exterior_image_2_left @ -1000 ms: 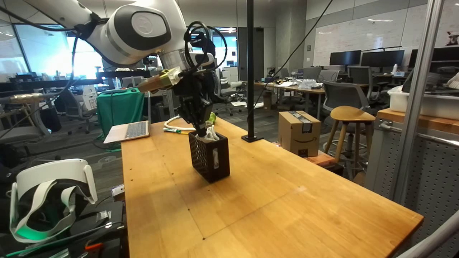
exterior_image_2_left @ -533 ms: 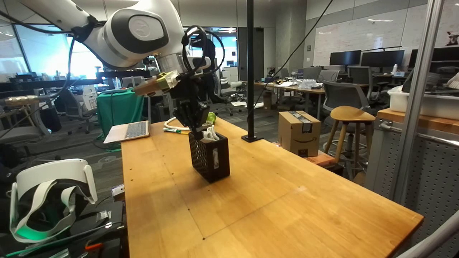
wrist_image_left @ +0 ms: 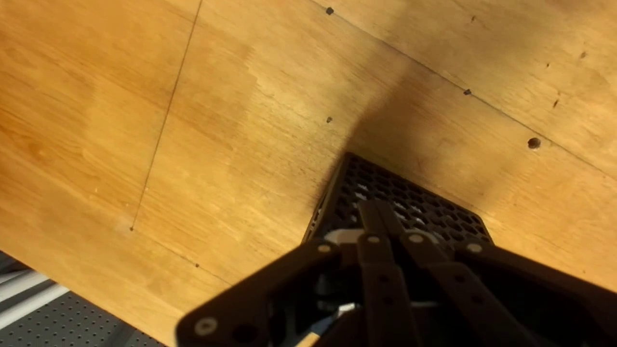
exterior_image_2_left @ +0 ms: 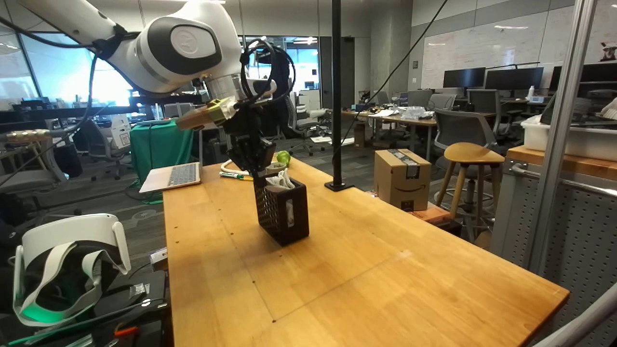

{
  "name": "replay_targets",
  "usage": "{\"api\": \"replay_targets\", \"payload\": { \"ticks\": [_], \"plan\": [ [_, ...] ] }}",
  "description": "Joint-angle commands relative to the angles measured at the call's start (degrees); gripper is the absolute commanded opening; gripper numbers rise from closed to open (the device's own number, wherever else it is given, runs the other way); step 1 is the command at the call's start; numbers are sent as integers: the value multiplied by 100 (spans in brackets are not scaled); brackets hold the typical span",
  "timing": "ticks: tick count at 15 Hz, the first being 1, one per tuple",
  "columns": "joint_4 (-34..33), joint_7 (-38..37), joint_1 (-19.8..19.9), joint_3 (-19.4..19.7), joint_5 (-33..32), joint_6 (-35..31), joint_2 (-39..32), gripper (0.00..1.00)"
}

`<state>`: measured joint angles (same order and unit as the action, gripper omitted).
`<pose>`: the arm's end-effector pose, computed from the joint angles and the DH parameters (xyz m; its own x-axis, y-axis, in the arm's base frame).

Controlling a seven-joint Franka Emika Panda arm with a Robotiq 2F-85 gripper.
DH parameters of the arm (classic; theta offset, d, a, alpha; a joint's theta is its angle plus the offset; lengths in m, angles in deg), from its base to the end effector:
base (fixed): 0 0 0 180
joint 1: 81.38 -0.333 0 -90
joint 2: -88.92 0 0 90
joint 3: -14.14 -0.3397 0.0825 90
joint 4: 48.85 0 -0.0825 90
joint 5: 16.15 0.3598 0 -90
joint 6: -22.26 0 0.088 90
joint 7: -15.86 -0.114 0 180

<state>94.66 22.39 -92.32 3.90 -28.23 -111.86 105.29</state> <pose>0.3944 0.1500 0.4269 0.8081 0.5845 0.0725 0.5578 -0.7990 0.2248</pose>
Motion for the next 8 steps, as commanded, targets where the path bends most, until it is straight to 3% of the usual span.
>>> {"api": "replay_targets", "payload": {
  "ticks": [1,8],
  "plan": [
    [53,123,-107,-46,81,-133,81,5],
    [56,6,-117,-172,-89,-413,-181,5]
  ]
}}
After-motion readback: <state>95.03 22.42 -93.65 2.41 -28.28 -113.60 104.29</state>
